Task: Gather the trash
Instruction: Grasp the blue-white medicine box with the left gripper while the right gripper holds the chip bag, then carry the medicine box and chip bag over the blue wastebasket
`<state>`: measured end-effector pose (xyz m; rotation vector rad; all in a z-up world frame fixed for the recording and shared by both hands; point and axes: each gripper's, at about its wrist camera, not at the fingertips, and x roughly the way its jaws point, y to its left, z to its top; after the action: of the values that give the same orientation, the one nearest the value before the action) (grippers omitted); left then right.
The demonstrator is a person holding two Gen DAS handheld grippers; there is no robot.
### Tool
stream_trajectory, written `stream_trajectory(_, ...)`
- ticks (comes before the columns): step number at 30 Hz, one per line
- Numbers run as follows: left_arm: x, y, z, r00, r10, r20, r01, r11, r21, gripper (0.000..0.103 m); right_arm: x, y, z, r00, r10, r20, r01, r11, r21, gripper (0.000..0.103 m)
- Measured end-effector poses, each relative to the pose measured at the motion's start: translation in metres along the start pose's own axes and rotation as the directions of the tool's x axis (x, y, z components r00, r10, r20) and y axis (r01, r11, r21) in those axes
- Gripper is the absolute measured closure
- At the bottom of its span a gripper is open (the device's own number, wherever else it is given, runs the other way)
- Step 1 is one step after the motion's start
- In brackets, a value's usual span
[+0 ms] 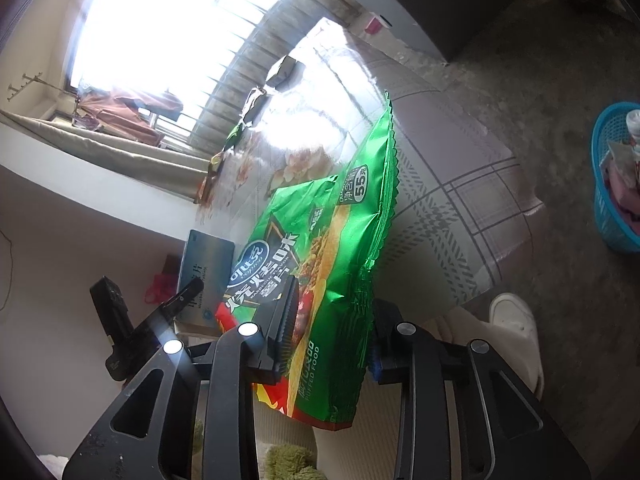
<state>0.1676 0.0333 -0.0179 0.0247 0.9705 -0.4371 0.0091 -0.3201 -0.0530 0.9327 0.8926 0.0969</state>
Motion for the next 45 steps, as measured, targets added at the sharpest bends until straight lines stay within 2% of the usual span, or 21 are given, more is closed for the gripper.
stream_trajectory(11, 0.013, -0.017, 0.004, 0.998, 0.057, 0.024, -0.058, 0.996, 0.061, 0.062, 0.008, -0.003, 0.004, 1.000, -0.010, -0.017, 0.011, 1.000, 0.016, 0.073)
stream_trajectory(14, 0.013, -0.021, 0.002, 0.996, 0.076, 0.037, -0.079, 0.994, 0.076, 0.070, 0.008, -0.002, 0.004, 1.000, -0.007, -0.017, 0.007, 1.000, 0.010, 0.079)
stream_trajectory(17, 0.013, -0.022, 0.002, 0.995, 0.088, 0.047, -0.092, 0.992, 0.088, 0.071, 0.007, -0.003, 0.003, 1.000, -0.004, -0.014, 0.005, 1.000, 0.008, 0.088)
stream_trajectory(21, 0.013, -0.027, -0.001, 0.992, 0.105, 0.063, -0.112, 0.987, 0.111, 0.072, 0.004, -0.004, 0.002, 1.000, 0.008, 0.000, -0.008, 1.000, 0.010, 0.092)
stream_trajectory(35, 0.000, -0.039, -0.007, 0.981, 0.147, 0.127, -0.167, 0.973, 0.161, 0.072, -0.005, -0.008, -0.001, 0.999, 0.048, 0.022, -0.049, 0.998, 0.027, 0.093)
stream_trajectory(45, -0.003, -0.040, -0.007, 0.980, 0.150, 0.133, -0.171, 0.972, 0.162, 0.072, -0.003, -0.009, -0.001, 0.998, 0.054, 0.024, -0.054, 0.998, 0.032, 0.094)
